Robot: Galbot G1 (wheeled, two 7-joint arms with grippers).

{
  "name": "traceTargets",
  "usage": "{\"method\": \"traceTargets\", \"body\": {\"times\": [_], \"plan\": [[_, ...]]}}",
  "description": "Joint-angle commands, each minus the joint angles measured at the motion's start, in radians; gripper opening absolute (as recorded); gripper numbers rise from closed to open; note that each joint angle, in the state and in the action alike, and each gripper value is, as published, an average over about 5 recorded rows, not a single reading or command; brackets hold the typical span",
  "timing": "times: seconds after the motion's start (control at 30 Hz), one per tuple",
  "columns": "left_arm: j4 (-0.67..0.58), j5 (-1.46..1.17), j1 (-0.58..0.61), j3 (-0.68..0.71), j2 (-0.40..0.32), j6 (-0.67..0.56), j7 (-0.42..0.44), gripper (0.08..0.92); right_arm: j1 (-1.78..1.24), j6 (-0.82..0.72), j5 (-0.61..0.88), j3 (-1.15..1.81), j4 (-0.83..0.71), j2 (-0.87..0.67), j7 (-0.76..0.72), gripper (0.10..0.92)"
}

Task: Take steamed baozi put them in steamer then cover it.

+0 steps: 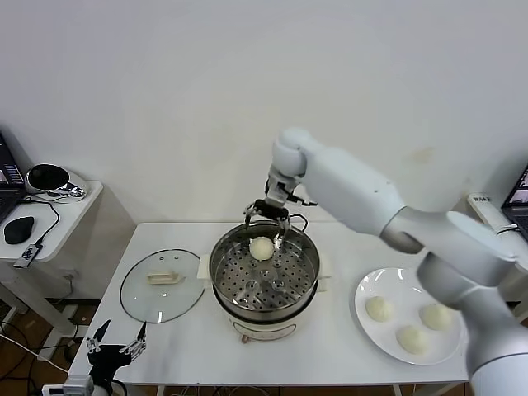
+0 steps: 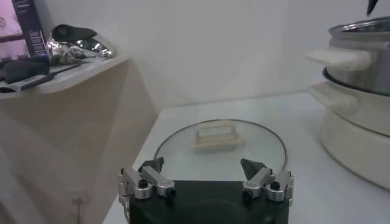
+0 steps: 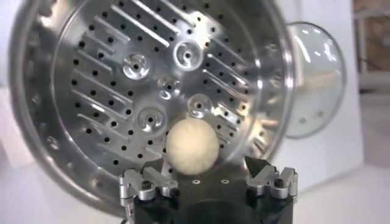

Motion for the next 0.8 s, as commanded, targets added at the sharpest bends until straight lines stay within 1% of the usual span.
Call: {"method": "traceTargets", "body": {"times": [0.03, 0.1, 0.17, 0.3, 0.37, 0.53, 0.8], "plan": [[-0.009, 0.000, 0.000, 0.001, 0.003, 0.013, 0.003, 0.823, 0.112, -0.409, 0.236, -0.062, 0.191, -0.214, 0.007, 0.823], [-0.014, -0.003, 0.000, 0.003, 0.006, 0.015, 0.005, 0.823, 0.122, -0.561, 0.268, -0.063, 0.227, -0.281, 0.002, 0.823], [-0.020, -0.007, 0.002, 0.006, 0.009, 0.017, 0.007, 0.823, 0.114, -0.679, 0.280, -0.057, 0.256, -0.338, -0.004, 0.823], [-0.034, -0.016, 0.007, 0.013, 0.011, 0.020, 0.010, 0.823, 0.060, -0.834, 0.275, -0.046, 0.327, -0.450, -0.013, 0.823], [-0.038, -0.017, 0.009, 0.017, 0.012, 0.022, 0.011, 0.823, 0.018, -0.887, 0.261, -0.030, 0.368, -0.503, -0.018, 0.823], [-0.046, -0.017, 0.015, 0.025, 0.010, 0.025, 0.014, 0.823, -0.107, -0.899, 0.188, 0.043, 0.442, -0.603, -0.020, 0.823], [-0.067, -0.020, 0.033, 0.025, 0.002, 0.030, 0.019, 0.823, -0.362, -0.791, -0.002, 0.192, 0.479, -0.666, -0.015, 0.823]]}}
